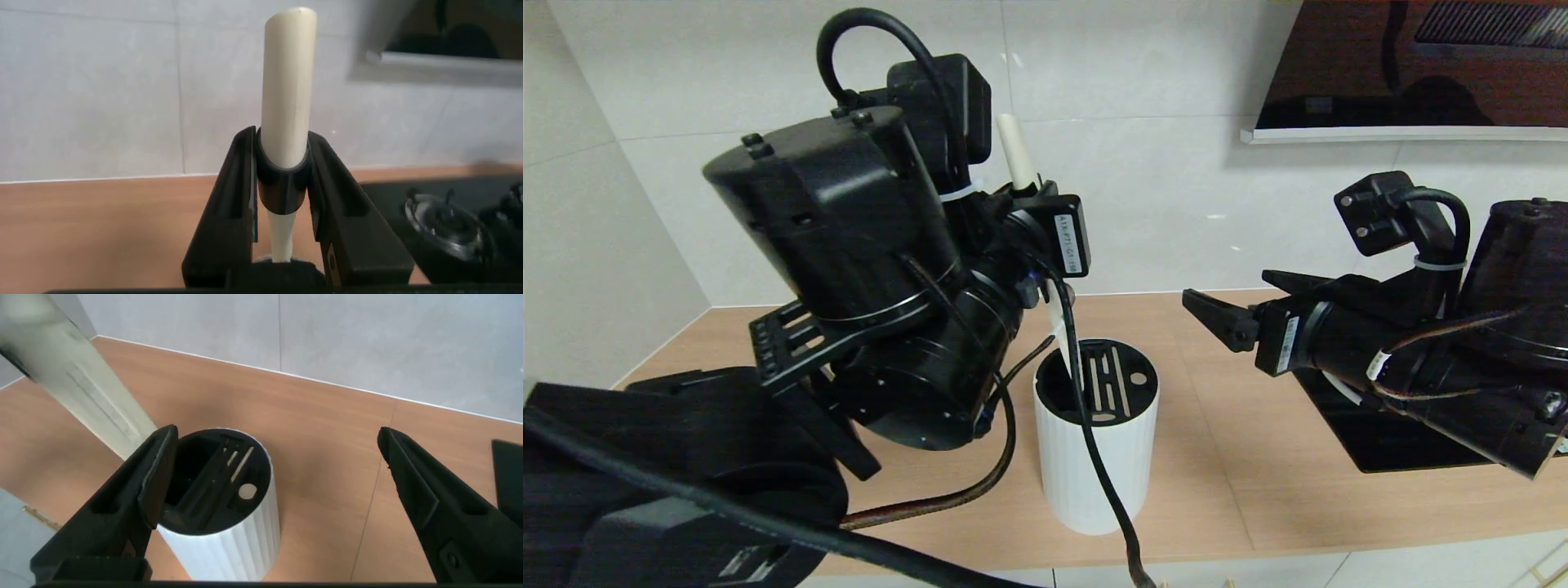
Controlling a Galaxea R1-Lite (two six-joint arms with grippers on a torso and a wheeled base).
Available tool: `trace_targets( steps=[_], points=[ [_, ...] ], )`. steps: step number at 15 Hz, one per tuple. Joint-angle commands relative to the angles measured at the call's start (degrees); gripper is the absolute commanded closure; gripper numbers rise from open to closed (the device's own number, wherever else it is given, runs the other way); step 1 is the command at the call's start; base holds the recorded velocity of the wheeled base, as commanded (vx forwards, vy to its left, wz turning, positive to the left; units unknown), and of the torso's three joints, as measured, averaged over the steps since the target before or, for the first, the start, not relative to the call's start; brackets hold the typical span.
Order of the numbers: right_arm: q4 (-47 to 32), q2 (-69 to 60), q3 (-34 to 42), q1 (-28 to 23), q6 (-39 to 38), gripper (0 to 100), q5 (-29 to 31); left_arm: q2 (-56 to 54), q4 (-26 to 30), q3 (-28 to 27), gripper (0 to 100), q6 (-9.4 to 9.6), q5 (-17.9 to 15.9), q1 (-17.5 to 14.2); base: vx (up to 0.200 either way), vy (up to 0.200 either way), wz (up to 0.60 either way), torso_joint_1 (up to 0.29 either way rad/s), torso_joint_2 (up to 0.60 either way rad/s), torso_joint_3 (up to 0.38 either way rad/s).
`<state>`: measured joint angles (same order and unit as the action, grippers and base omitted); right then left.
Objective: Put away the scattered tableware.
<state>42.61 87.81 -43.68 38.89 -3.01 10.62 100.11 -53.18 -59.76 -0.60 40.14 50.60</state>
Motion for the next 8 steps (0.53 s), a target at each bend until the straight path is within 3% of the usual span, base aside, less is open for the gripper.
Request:
trace_targets(
  steps=[1, 8],
  points=[
    [-0.1, 0.3, 0.0, 0.0, 0.0, 0, 0.0, 1.8, -0.1, 0.1, 100, -0.11, 0.0, 0.2, 0.0, 0.0, 0.0, 0.0, 0.0, 0.0],
    [-0.1, 0.3, 0.3, 0.0, 0.1, 0, 0.0, 5.2, -1.2, 0.6, 100, -0.11, 0.0, -0.9, 0.0, 0.0, 0.0, 0.0, 0.0, 0.0]
  ],
)
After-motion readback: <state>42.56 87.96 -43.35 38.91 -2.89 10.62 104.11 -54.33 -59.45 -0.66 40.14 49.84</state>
